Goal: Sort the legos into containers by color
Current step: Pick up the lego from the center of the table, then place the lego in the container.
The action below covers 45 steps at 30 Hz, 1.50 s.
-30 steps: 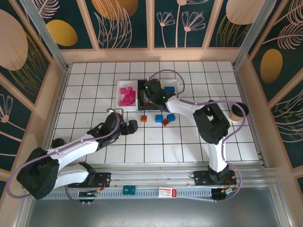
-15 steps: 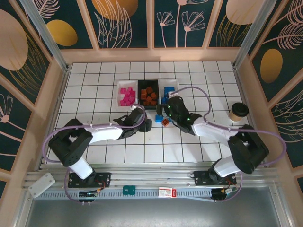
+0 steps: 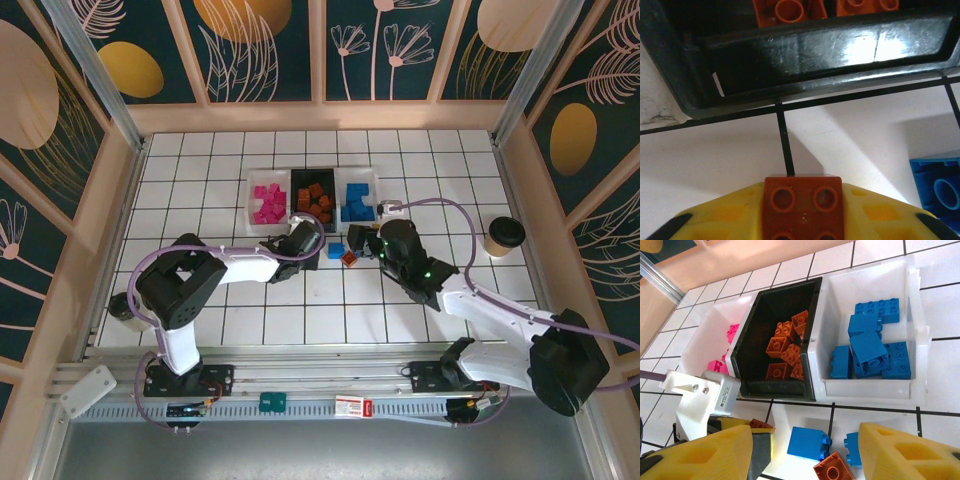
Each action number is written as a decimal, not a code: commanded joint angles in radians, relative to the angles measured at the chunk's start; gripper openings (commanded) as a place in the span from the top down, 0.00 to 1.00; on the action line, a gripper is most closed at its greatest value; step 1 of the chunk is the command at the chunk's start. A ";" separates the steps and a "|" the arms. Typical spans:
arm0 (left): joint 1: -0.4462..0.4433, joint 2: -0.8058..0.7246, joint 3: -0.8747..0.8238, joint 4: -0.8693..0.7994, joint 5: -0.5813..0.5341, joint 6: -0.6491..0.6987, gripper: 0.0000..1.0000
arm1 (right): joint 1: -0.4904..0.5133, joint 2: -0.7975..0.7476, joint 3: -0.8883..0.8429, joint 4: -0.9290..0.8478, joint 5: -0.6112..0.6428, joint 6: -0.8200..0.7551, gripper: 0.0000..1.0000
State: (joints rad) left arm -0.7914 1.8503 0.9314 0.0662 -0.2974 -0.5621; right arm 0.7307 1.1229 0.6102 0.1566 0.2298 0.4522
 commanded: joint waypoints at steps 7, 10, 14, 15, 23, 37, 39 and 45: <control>-0.001 -0.198 -0.085 -0.008 0.060 -0.050 0.74 | 0.002 -0.035 -0.063 0.004 0.035 0.032 0.41; 0.001 -0.262 -0.060 -0.030 0.062 -0.049 0.73 | 0.002 -0.036 -0.086 0.007 0.033 0.043 0.41; 0.032 -0.247 0.066 -0.073 0.069 -0.022 0.72 | 0.003 -0.040 -0.106 0.011 0.024 0.053 0.41; 0.051 -0.224 0.106 -0.080 0.080 -0.017 0.72 | 0.003 -0.040 -0.108 0.008 0.024 0.055 0.41; 0.181 0.015 0.371 -0.127 0.098 -0.009 0.75 | 0.008 -0.061 -0.128 -0.028 0.004 0.075 0.41; 0.220 0.199 0.664 -0.215 0.121 -0.027 0.36 | 0.025 -0.062 -0.203 -0.006 -0.031 0.127 0.41; 0.219 0.158 0.636 -0.190 0.153 -0.033 0.24 | 0.026 -0.044 -0.205 0.008 -0.039 0.132 0.41; 0.210 -0.022 0.403 -0.057 0.250 -0.078 0.04 | 0.017 0.022 -0.189 0.056 -0.056 0.123 0.39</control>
State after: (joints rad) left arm -0.5758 1.9354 1.4284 -0.0715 -0.1139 -0.6090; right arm 0.7494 1.1160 0.4149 0.1555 0.1871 0.5610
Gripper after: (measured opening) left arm 0.930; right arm 0.605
